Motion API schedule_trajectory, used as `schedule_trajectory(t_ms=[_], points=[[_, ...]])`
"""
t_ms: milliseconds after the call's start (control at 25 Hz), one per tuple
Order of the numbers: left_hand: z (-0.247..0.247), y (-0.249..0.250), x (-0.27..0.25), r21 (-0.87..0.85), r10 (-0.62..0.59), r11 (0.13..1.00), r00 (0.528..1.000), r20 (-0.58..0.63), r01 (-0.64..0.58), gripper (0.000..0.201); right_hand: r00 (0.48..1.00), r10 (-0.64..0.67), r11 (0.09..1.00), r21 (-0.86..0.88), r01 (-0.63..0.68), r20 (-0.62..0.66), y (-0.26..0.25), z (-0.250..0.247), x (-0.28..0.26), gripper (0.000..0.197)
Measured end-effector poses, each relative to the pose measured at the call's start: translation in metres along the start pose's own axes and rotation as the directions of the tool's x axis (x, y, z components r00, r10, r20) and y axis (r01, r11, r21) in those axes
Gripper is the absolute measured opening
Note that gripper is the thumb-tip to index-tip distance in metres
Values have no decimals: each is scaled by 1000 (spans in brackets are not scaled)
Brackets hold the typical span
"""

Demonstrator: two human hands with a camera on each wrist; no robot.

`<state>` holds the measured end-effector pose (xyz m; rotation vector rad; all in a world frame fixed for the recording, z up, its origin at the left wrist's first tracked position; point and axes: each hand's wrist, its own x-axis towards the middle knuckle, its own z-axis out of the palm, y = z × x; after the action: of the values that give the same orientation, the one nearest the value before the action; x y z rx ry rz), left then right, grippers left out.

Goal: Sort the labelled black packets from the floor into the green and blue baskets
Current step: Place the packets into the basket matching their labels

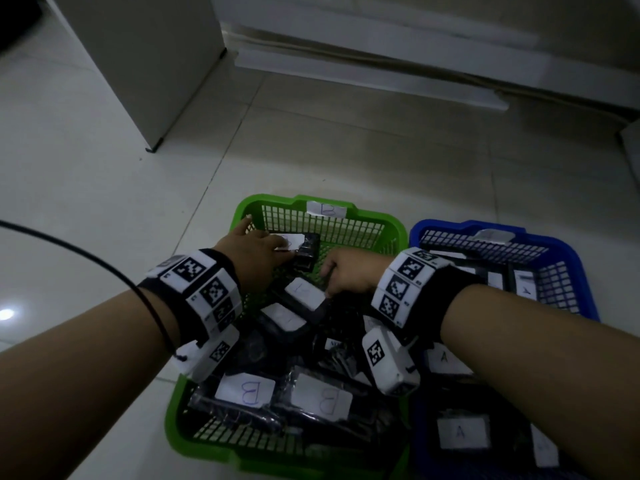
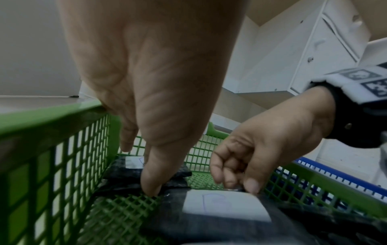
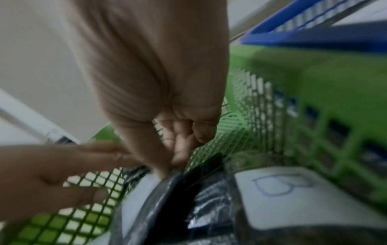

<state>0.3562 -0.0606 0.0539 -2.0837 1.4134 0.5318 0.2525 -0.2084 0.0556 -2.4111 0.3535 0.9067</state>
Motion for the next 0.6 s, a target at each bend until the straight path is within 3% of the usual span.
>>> schedule_trajectory(t_ms=[160,360,440,600], points=[[-1,0,-1,18,14,1000,1000,-8,-14,59,995,87,972,224,-74,-46,6,-12,-13,27],[-2,-2,1,-80,43,996,996,-82,-50,58,985,83,997,12,-82,-153,-1,-7,-8,33],[-4,-1,-2,-82,69,994,996,-61,-74,58,989,73,997,7,-73,-131,-5,2,-6,40],[1,0,-3,-80,75,994,997,-20,-77,63,974,106,991,-58,-120,-202,2,-11,-8,32]])
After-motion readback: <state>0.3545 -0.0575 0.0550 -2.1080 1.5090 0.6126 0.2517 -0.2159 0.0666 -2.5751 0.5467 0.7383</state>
